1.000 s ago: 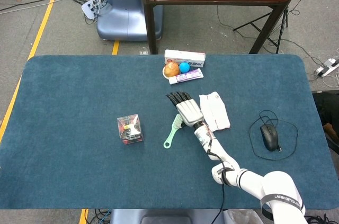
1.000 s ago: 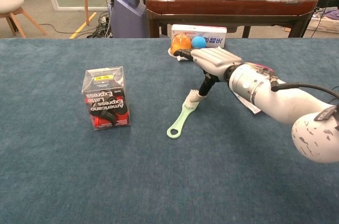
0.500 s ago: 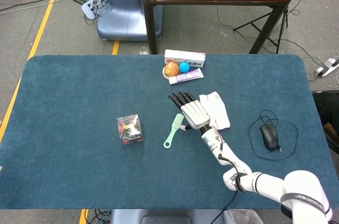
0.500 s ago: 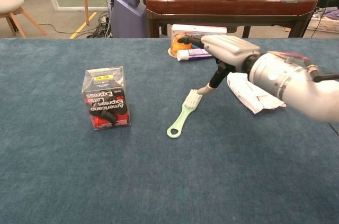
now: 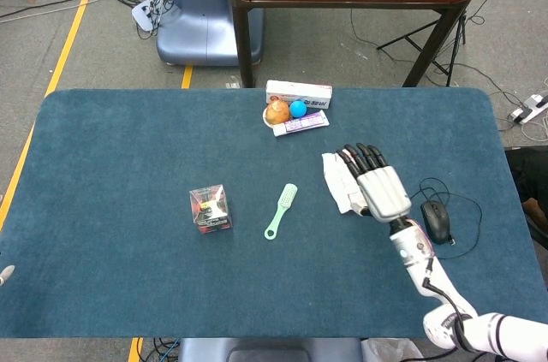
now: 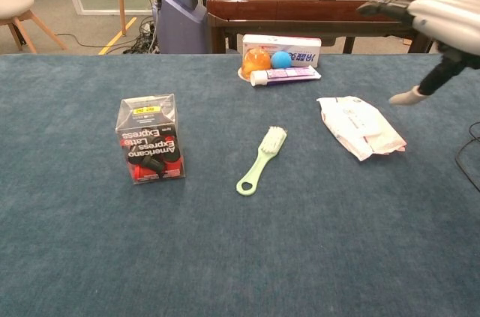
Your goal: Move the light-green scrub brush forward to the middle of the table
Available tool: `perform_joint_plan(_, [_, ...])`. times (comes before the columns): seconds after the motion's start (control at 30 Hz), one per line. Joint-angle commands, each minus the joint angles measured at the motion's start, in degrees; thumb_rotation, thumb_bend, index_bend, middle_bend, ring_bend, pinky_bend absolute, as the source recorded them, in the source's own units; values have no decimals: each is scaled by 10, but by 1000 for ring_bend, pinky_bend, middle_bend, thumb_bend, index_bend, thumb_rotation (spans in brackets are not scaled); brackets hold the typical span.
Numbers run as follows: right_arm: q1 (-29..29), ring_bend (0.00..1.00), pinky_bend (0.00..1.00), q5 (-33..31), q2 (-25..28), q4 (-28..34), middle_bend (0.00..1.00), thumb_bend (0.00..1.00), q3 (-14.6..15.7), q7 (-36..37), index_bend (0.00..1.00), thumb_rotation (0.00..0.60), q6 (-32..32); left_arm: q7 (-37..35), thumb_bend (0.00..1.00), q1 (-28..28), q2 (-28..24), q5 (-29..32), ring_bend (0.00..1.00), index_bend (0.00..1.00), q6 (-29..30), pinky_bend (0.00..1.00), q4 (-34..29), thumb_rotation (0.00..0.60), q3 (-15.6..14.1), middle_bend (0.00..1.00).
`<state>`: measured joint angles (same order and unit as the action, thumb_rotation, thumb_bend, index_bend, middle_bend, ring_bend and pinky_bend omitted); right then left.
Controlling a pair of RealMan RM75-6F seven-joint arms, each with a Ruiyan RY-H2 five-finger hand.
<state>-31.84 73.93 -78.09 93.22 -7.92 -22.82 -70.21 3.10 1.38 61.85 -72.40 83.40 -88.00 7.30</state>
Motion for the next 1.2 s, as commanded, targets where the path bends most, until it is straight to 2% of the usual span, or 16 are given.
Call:
perform_joint_plan(0.03, [41,12,105,-11,42,40,58,0,18,-30,0,600,-41,-1,113,1,-2,-12,295,571,9,502,-7,600,-1,453])
perform_joint_plan(0.17, [83,9,98,-21,83,74,58,0,34,-46,0,600,-81,0,113,4,-5,-30,296,571,18,502,-19,600,-1,453])
perform_joint_plan(0.4, [148,6,92,-28,130,105,58,0,48,-25,0,600,-140,-21,112,16,-10,-53,296,571,6,504,-42,600,-6,456])
perform_joint_plan(0.57, [188,6,92,-16,143,109,58,0,53,5,0,600,-182,-18,112,26,-14,-60,297,571,-3,506,-52,600,-6,456])
perform_joint_plan(0.73, [229,6,92,-3,130,89,58,0,58,5,0,600,-233,-35,113,31,-18,-67,297,571,-12,506,-60,600,-9,456])
perform_joint_plan(0.97, [247,6,92,1,140,87,58,0,51,30,0,600,-234,-47,112,31,-21,-93,297,571,1,506,-59,600,-17,456])
perform_joint_plan(1.2, [240,6,92,-8,154,83,58,0,45,51,0,600,-185,-43,113,35,-18,-95,297,571,-2,506,-58,600,-20,456])
